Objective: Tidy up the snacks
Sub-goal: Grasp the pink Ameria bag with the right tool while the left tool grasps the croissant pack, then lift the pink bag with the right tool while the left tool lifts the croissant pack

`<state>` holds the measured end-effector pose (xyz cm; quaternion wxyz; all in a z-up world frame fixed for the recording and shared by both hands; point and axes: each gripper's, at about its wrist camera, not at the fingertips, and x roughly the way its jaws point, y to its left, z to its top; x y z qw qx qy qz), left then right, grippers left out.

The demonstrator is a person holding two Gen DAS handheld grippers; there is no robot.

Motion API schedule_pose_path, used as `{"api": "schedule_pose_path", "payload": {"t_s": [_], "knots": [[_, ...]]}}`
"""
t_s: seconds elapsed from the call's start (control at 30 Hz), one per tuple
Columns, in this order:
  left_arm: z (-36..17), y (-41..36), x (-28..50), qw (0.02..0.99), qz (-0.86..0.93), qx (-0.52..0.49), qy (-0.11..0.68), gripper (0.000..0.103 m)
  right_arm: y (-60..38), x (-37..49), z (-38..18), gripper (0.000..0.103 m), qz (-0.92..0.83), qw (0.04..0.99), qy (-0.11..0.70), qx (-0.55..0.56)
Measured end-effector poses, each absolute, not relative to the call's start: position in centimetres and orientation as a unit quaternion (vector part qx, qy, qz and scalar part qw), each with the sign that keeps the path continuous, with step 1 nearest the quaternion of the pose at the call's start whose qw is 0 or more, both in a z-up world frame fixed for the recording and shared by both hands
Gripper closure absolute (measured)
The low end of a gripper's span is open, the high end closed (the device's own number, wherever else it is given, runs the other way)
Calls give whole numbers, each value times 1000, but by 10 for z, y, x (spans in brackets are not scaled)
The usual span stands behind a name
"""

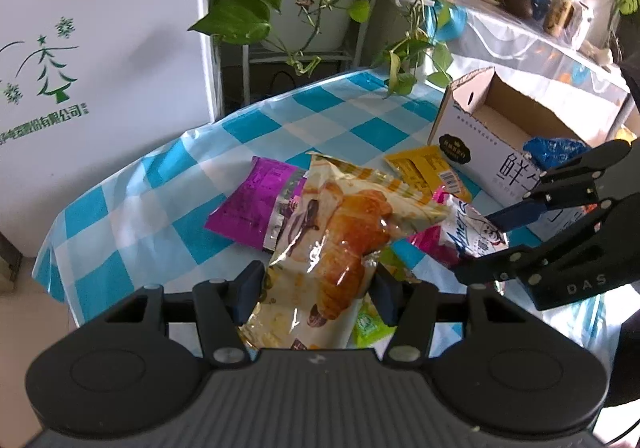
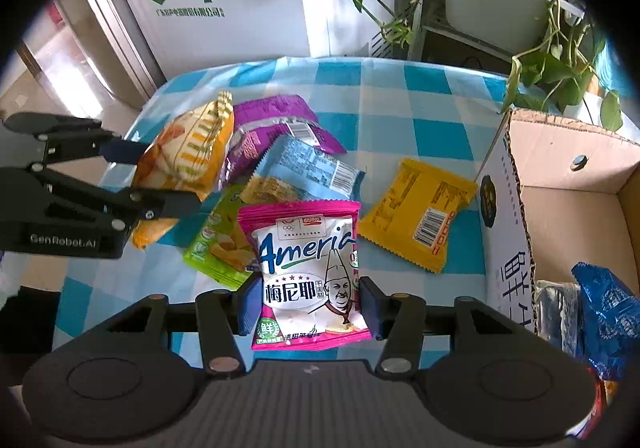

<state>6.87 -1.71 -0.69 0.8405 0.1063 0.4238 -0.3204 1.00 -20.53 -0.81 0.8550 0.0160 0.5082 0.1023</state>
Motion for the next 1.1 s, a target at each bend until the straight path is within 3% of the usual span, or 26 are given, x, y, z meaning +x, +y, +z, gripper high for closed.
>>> {"api": "schedule_pose_path", "payload": {"t_s": [1.1], "knots": [[-9, -1, 21, 882, -185, -7, 434, 47, -207, -1, 8, 46, 93, 874, 476, 39]]}}
